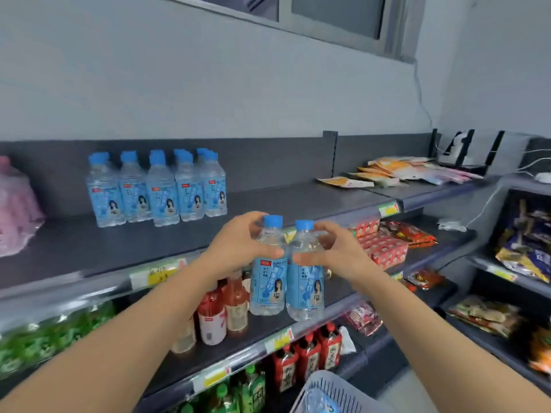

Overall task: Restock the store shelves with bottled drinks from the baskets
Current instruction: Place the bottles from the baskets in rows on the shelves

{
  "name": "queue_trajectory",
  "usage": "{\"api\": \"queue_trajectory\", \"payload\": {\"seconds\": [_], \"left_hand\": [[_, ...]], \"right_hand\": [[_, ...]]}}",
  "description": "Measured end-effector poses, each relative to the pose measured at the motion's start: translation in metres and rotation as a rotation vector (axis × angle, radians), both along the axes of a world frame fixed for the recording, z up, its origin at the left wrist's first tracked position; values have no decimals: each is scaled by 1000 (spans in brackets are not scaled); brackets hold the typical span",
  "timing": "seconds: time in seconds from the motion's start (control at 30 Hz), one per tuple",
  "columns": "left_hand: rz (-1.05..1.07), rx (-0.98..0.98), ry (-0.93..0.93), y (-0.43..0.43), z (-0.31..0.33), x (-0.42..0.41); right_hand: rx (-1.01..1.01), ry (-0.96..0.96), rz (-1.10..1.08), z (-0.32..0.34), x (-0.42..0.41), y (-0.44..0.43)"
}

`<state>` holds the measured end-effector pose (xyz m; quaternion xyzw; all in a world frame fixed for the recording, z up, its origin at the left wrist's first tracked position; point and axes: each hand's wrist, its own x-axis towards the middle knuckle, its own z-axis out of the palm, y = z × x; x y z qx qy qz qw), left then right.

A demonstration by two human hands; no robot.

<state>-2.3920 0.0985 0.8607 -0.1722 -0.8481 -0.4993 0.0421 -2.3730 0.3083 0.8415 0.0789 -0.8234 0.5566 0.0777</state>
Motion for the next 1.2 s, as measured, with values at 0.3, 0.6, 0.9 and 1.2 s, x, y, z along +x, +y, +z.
{"api": "queue_trajectory", "payload": {"seconds": [0.3,0.6,0.9,1.2], "left_hand": [[177,104,77,-89,81,10],[408,92,155,-182,99,-20],[561,91,178,-235,76,-66],[566,81,171,-245,64,-100]], "right_hand": [[-9,163,117,72,-11,-87],[-12,174,191,96,-48,-174],[11,169,205,95,-82,-225],[20,155,212,89,-100,-242]]}}
